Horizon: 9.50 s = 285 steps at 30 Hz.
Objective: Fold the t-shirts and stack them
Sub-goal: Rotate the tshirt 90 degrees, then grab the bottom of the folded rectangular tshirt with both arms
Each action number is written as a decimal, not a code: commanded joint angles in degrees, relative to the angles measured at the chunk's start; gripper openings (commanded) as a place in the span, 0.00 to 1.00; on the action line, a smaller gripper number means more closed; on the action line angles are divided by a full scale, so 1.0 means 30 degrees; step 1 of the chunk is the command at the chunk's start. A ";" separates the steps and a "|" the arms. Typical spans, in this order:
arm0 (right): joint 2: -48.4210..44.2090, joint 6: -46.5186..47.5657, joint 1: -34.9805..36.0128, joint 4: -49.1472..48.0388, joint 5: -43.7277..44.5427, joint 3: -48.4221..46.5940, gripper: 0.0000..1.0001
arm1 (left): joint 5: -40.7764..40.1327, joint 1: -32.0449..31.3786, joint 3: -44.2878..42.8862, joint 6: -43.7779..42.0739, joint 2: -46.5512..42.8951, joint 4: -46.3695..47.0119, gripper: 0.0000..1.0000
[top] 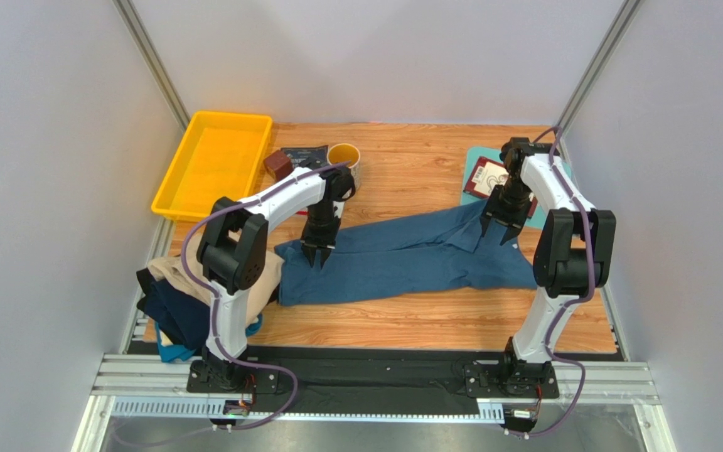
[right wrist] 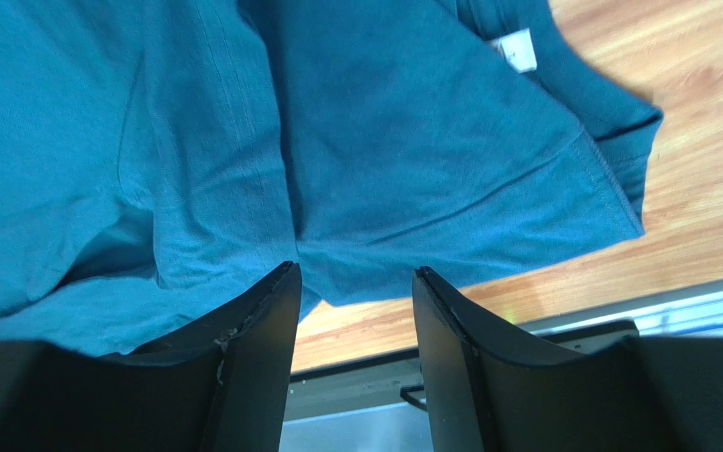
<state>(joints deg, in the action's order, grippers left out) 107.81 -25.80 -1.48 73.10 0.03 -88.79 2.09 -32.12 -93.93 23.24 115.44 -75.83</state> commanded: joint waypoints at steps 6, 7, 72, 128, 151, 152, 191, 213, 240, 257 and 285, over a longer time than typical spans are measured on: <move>0.2352 0.0427 0.0374 -0.1368 0.1453 -0.0198 0.46 | 0.0330 -0.0484 0.1221 -0.1009 0.1568 0.0959 0.32; 0.2703 0.0398 0.0404 -0.1601 0.1483 -0.0110 0.46 | 0.0272 -0.0601 0.1309 -0.1010 0.1628 0.1048 0.32; 0.2267 -0.2708 -0.4635 -0.1573 0.2334 -0.0756 0.04 | 0.1031 -0.0719 0.5030 -0.3177 -0.0657 0.3979 0.28; 1.5217 -0.2882 0.3891 -0.6113 -0.7480 -1.7686 0.42 | 0.5135 -0.3913 1.0217 -0.3412 -0.2708 0.4213 0.21; 0.7920 0.0601 0.3568 -0.2687 -0.5022 -1.3003 0.47 | 0.0038 -0.2714 0.2860 -0.3237 -0.3647 0.3506 0.26; 0.7979 0.0632 0.3568 -0.2803 -0.4673 -1.2652 0.47 | -0.0021 -0.2364 0.3066 -0.3237 -0.3500 0.3829 0.26; 1.4629 0.0544 0.2749 -0.2392 -0.1973 -1.6894 0.37 | 0.4195 -0.4410 0.4827 -0.3529 0.0808 0.5444 0.00; 1.4047 0.0192 0.1107 -0.6640 -0.9205 -1.8070 0.51 | 0.5955 -0.6667 -0.6278 -0.4116 0.6551 0.2192 0.00; -0.6254 0.0164 0.3242 -0.4769 -1.0295 0.5775 0.72 | 0.3084 -0.0809 0.4437 -0.3148 -0.5986 0.6762 0.47; -0.7548 -0.2501 0.8339 -1.0795 -1.2108 1.5677 0.71 | 0.7916 0.1009 0.9802 -0.3001 -0.5783 0.8080 0.53; -0.3565 -0.3059 1.2560 -1.7364 -1.3018 1.7440 0.72 | 0.9733 0.1214 1.3204 -0.1508 -0.3675 1.1858 0.53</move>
<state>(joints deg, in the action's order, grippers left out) 93.71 -36.56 33.78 27.29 -46.52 -37.91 32.97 -28.62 -55.05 18.87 102.15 -44.86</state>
